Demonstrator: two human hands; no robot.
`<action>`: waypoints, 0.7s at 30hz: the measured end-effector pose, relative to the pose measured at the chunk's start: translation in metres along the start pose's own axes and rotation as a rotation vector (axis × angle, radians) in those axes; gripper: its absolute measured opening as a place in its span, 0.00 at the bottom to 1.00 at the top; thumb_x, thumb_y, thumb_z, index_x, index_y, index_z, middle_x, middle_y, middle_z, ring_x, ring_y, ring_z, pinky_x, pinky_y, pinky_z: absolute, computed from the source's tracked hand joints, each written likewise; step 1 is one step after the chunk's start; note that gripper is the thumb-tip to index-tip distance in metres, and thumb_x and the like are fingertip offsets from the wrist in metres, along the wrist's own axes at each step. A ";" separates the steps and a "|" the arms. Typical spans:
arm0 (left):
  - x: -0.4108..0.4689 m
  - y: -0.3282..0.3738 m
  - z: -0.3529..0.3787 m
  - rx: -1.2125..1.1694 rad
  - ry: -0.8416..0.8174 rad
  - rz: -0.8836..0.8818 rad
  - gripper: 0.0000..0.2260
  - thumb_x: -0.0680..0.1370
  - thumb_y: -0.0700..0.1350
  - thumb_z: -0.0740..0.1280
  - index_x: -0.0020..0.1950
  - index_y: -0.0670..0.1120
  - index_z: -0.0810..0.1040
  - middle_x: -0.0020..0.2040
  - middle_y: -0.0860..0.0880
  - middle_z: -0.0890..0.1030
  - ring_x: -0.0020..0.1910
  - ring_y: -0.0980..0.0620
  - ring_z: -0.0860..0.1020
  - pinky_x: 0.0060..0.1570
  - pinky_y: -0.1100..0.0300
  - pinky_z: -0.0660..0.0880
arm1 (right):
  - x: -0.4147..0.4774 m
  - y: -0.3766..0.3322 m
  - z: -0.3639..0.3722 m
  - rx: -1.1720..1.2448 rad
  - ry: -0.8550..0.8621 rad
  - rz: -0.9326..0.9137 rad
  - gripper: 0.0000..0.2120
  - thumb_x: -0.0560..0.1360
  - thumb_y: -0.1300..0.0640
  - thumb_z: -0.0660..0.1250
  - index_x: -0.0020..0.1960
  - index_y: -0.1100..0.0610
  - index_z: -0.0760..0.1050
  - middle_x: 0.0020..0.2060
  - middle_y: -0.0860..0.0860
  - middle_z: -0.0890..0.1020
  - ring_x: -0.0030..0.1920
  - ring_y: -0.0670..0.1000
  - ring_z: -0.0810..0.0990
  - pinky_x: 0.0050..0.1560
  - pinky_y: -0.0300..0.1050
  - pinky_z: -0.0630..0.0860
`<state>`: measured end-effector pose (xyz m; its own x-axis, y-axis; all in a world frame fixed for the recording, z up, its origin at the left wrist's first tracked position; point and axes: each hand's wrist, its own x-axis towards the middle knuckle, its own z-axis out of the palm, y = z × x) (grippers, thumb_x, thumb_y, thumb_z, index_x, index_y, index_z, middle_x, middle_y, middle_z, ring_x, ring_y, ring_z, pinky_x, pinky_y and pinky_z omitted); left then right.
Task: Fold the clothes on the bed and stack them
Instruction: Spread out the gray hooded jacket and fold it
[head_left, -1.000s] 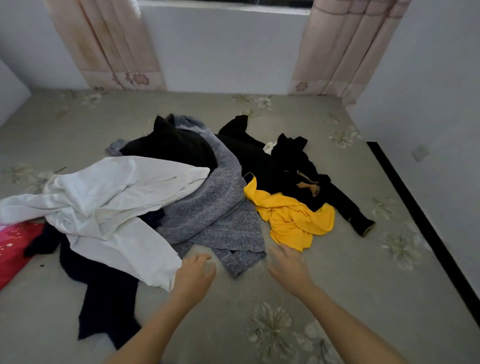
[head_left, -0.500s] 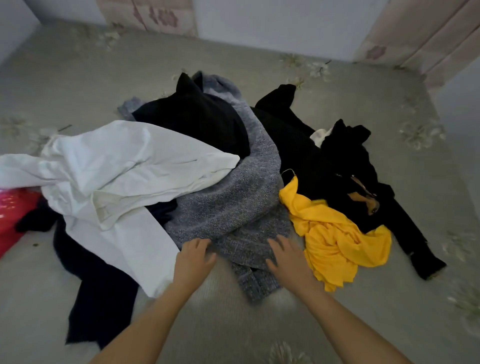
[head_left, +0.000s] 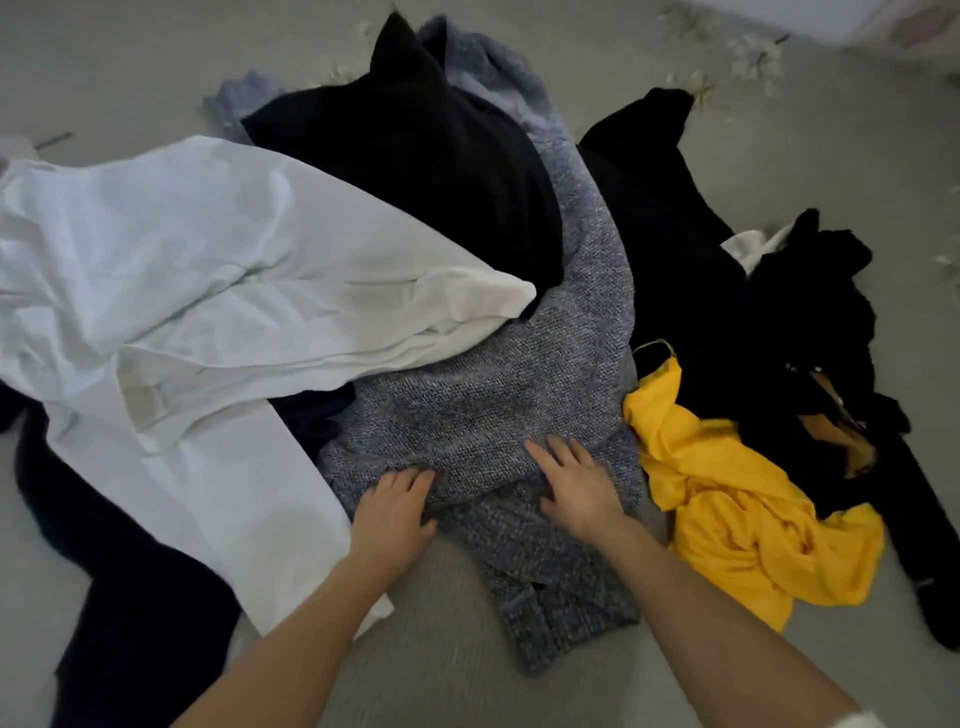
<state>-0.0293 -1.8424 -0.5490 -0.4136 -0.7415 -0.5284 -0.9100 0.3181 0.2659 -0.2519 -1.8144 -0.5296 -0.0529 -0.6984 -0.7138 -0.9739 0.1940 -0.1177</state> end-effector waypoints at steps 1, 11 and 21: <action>0.003 -0.002 0.004 -0.005 0.032 0.026 0.27 0.72 0.50 0.70 0.68 0.46 0.69 0.66 0.47 0.73 0.64 0.46 0.72 0.57 0.53 0.72 | 0.004 0.000 0.005 -0.009 -0.014 0.009 0.35 0.78 0.53 0.61 0.76 0.45 0.42 0.76 0.51 0.49 0.75 0.59 0.47 0.71 0.59 0.57; 0.015 -0.007 0.000 -0.066 0.111 0.029 0.12 0.66 0.41 0.75 0.48 0.42 0.80 0.45 0.46 0.82 0.46 0.45 0.79 0.39 0.56 0.77 | 0.021 -0.001 0.000 0.161 0.050 0.041 0.19 0.79 0.56 0.59 0.69 0.48 0.62 0.74 0.50 0.58 0.74 0.60 0.52 0.71 0.58 0.60; -0.049 -0.003 -0.040 -0.207 0.021 -0.016 0.03 0.76 0.42 0.62 0.44 0.43 0.71 0.44 0.44 0.78 0.46 0.45 0.77 0.38 0.58 0.66 | -0.073 -0.016 -0.006 0.334 0.215 0.021 0.07 0.80 0.56 0.56 0.55 0.56 0.69 0.53 0.54 0.76 0.55 0.56 0.73 0.49 0.48 0.65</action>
<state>-0.0052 -1.8306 -0.4920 -0.3968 -0.7583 -0.5172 -0.8900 0.1801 0.4188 -0.2334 -1.7712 -0.4716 -0.1517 -0.8132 -0.5618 -0.8487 0.3985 -0.3478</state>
